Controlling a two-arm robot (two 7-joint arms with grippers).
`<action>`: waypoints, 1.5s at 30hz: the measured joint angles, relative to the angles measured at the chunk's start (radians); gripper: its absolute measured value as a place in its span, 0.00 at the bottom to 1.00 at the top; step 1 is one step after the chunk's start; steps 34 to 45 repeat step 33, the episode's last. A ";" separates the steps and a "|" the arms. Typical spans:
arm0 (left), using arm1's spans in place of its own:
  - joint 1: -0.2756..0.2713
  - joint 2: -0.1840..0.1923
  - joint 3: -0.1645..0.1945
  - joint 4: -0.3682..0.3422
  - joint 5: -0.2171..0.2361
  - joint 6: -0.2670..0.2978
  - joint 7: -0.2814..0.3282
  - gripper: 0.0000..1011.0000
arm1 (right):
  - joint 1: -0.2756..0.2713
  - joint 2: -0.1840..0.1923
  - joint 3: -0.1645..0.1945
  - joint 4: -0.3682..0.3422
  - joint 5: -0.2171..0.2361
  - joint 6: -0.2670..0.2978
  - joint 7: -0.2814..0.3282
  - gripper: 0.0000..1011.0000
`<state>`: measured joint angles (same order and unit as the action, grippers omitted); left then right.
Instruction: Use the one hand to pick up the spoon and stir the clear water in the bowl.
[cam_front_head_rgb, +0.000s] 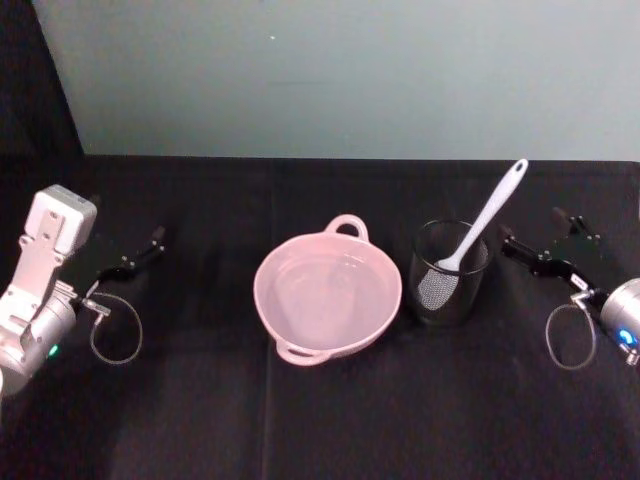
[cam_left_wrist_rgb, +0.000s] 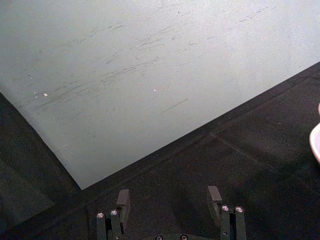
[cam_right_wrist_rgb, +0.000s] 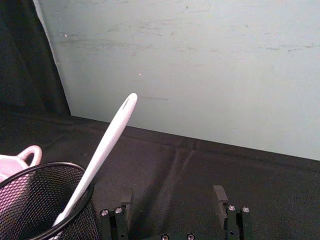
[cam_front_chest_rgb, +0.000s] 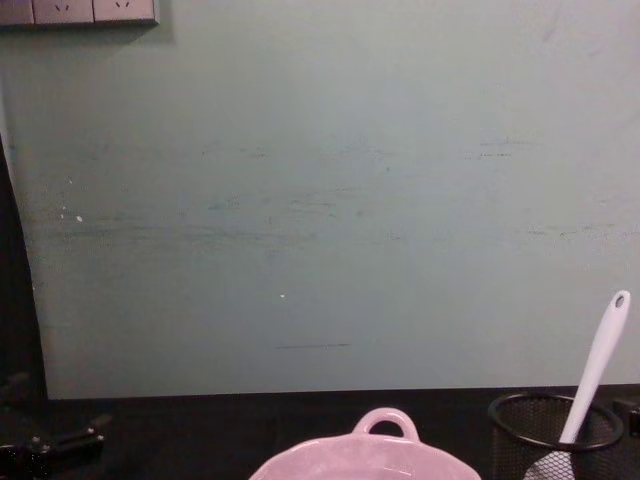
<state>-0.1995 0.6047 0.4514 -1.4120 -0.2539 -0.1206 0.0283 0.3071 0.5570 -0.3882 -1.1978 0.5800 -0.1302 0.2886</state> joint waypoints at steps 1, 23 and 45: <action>0.000 0.000 0.000 0.000 0.000 0.000 0.000 1.00 | 0.000 0.000 0.000 0.000 0.001 0.000 0.000 0.99; 0.000 0.000 0.000 0.000 0.000 0.000 0.000 1.00 | 0.000 0.001 0.001 0.001 0.005 -0.002 0.004 0.99; 0.000 0.000 0.000 0.000 0.000 0.000 0.000 1.00 | 0.000 0.001 0.001 0.001 0.007 -0.002 0.005 0.99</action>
